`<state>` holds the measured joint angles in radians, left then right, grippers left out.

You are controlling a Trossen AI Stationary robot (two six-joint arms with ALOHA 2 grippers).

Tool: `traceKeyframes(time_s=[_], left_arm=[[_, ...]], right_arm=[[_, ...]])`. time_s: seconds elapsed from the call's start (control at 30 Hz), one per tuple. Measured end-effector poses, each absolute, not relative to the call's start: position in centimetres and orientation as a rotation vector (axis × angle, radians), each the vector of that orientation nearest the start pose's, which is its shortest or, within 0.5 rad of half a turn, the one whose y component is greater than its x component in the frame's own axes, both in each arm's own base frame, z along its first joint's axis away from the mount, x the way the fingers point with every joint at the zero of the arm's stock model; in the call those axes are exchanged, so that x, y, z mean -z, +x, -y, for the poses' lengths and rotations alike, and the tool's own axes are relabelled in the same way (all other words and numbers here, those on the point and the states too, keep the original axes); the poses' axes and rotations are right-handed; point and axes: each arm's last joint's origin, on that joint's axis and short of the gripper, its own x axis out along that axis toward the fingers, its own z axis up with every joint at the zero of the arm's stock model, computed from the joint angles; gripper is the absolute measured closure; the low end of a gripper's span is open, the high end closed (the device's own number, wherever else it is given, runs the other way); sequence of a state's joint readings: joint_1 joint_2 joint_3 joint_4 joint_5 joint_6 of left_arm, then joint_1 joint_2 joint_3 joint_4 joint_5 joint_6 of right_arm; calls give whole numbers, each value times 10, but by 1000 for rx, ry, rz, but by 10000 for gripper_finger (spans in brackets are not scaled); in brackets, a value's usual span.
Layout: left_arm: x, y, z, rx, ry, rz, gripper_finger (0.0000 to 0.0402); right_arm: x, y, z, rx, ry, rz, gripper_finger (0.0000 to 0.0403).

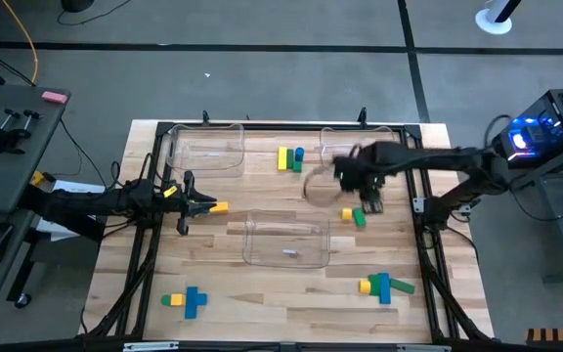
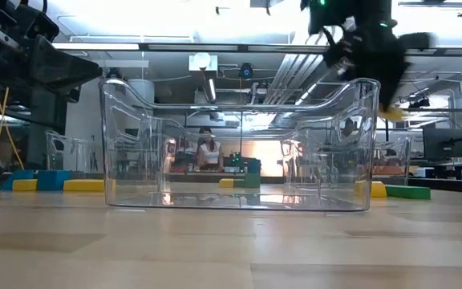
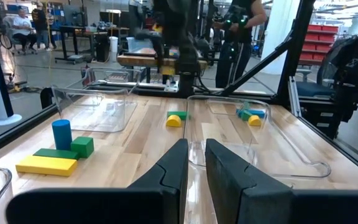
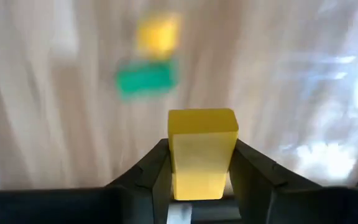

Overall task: Sort blocks
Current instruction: Put the yellow block into the right transparent bin

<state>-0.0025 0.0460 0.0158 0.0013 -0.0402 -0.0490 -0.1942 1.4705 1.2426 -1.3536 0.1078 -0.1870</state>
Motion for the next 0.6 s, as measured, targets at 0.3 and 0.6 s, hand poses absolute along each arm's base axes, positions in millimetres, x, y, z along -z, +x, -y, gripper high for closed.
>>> traceKeyframes(time_s=[0.3, 0.6], left_arm=[[-166, 100, -1, -38, -48, -27, 358], [-166, 100, -1, -38, -48, -28, 358]], right_arm=[[-280, 231, 150, 624, 298, -1298, 277], [-281, 213, 180, 696, 474, -1213, 133]])
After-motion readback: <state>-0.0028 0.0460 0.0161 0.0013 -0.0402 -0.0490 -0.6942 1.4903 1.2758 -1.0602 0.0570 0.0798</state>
